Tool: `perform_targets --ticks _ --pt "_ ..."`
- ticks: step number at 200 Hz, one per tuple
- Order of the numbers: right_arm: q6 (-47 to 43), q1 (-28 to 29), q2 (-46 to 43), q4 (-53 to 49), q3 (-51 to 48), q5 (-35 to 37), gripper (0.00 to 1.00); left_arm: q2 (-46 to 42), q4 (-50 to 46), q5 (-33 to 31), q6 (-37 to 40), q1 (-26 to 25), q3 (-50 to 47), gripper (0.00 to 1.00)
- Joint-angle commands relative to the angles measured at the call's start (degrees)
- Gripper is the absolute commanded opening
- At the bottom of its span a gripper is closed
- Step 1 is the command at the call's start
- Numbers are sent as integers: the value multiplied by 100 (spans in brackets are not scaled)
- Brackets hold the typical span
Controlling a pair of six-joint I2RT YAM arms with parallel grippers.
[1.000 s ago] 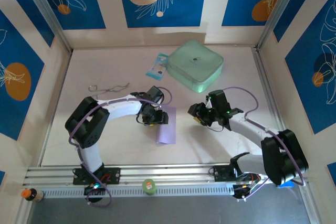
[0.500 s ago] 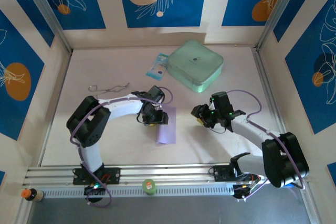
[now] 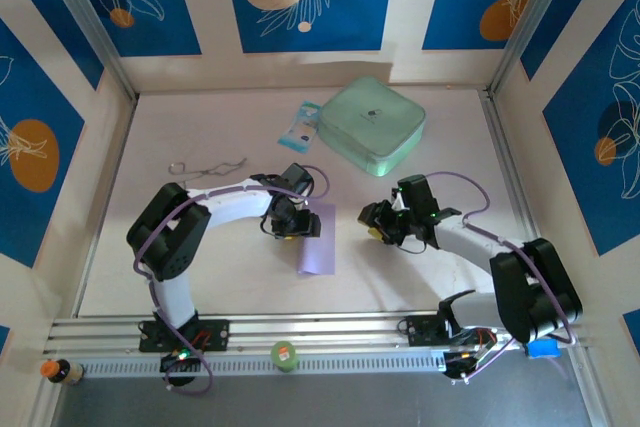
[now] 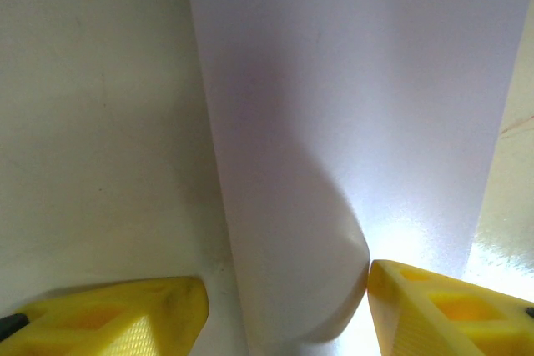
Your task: Fold a paper plane with a square sheet of paper (pick it up from the middle)
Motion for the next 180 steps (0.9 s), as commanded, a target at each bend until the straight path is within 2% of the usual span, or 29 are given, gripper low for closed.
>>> perform_targets --ticks 1,47,93,128,139,180 --pt "-136 53 110 132 197 -329 44 584 156 -418 67 22 -245 62" --pt "-270 244 451 235 413 -555 32 601 185 -373 74 25 -231 62" --pt "-256 348 686 380 522 -724 30 591 177 -370 78 23 -205 62" --pt "-378 496 983 407 732 -910 12 604 177 -342 102 28 -205 62" --pt "-403 581 1082 322 822 -826 7 600 175 -345 111 18 -226 62" --pt "-338 1178 1268 345 913 29 1 616 200 -337 132 21 -249 62"
